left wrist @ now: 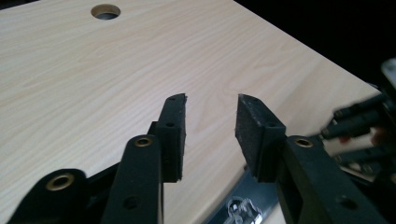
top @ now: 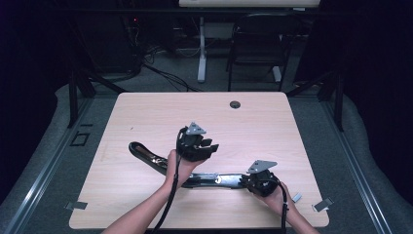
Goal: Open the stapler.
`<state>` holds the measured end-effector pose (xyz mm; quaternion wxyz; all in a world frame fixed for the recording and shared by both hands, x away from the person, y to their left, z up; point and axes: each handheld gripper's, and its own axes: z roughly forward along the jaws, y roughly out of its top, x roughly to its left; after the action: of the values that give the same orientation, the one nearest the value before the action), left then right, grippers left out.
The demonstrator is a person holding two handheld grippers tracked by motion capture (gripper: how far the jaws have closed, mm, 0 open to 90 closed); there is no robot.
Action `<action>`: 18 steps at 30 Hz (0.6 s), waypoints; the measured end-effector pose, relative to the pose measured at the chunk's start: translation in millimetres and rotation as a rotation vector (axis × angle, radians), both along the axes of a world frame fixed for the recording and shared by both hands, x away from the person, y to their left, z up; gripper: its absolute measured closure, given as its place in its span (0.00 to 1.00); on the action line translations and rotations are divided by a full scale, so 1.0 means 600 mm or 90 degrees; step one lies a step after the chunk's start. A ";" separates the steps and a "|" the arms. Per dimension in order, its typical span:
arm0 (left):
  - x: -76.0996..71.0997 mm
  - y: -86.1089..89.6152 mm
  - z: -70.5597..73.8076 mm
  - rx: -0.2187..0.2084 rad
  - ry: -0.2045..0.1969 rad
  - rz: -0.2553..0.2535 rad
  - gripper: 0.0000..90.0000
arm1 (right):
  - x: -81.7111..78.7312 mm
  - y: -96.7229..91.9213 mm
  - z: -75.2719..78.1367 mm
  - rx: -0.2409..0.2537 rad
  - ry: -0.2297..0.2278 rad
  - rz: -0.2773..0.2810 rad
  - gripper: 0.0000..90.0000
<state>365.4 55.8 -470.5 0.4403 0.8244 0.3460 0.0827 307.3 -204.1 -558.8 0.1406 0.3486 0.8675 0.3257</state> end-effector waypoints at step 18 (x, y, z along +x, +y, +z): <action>-0.057 0.071 0.000 0.042 0.012 -0.022 0.12 | 0.017 -0.021 0.037 -0.107 0.042 0.009 0.39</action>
<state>331.3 98.3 -470.5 0.4108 0.8452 0.3327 0.0785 317.5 -216.6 -536.5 0.1381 0.3400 0.8984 0.2412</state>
